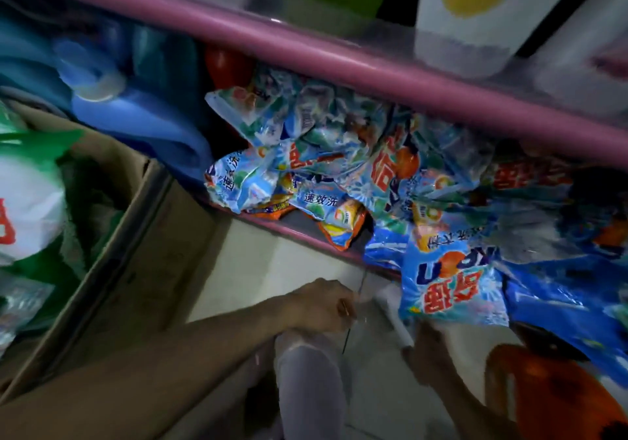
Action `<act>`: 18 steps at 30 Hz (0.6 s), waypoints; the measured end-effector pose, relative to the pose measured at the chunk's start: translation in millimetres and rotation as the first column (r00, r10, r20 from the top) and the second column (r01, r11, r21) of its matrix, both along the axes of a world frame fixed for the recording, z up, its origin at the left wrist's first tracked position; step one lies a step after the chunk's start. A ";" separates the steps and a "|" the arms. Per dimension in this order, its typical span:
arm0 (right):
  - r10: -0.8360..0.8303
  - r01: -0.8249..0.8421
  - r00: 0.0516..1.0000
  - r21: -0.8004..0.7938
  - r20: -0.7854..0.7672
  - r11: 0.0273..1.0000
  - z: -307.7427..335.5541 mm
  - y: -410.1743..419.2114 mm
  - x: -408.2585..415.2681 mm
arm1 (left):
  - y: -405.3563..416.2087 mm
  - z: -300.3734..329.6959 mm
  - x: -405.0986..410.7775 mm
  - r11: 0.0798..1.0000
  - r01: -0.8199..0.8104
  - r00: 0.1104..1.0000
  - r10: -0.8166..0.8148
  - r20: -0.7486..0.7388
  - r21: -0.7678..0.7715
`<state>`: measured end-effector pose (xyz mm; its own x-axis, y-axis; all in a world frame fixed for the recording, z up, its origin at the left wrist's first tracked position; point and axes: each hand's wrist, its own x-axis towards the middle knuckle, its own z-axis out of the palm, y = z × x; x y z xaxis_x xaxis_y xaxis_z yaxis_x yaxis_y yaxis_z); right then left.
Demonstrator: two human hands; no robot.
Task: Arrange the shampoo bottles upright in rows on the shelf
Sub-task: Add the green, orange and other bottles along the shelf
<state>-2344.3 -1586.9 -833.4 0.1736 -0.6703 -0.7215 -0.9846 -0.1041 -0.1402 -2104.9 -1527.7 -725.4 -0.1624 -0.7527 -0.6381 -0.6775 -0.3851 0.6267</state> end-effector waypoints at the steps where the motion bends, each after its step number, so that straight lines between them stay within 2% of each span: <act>1: -0.048 0.048 0.999 0.005 -0.024 0.999 -10.7 -0.1 -2.3 | 1.0 -5.0 3.3 0.999 -0.036 0.999 0.036 -0.006 0.011; 4: -0.023 -0.005 0.989 -0.186 -0.148 0.983 -34.2 9.8 4.6 | 4.7 -13.4 11.6 0.987 -0.161 0.987 0.162 -0.018 0.021; 6: 0.001 -0.055 0.988 -0.353 -0.152 0.934 -46.1 18.6 6.4 | 8.3 -18.7 14.0 0.969 -0.248 0.969 0.248 -0.018 0.008; 8: 0.024 -0.047 0.996 -0.275 -0.087 0.960 -51.0 25.4 7.1 | 15.5 -24.8 16.5 0.944 -0.329 0.944 0.329 -0.036 0.008; 9: 0.027 -0.037 0.997 -0.140 -0.073 0.989 -53.9 30.5 11.5 | 20.0 -27.9 17.5 0.934 -0.355 0.933 0.356 -0.044 0.030; 11: -0.099 0.102 0.994 0.064 -0.048 0.993 -54.1 40.2 26.5 | 26.8 -31.5 19.9 0.922 -0.376 0.925 0.380 -0.023 0.094; 13: -0.136 0.139 0.985 -0.021 0.107 0.990 -56.3 55.8 44.3 | 28.9 -31.5 24.5 0.894 -0.424 0.904 0.427 0.010 0.145; 16: -0.124 0.089 0.913 0.106 0.389 0.990 -28.8 68.1 81.9 | 31.0 -18.8 36.0 0.834 -0.510 0.859 0.506 0.076 0.212; 18: -0.183 0.093 0.835 0.194 0.520 0.977 7.0 66.9 108.2 | 34.5 0.5 41.9 0.739 -0.620 0.767 0.642 0.003 0.262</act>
<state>-2236.1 -1520.0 -826.4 0.4741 -0.6046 -0.6401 -0.7553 0.0943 -0.6485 -2063.0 -1493.2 -724.9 0.2368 -0.5314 -0.8134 -0.1767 -0.8468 0.5018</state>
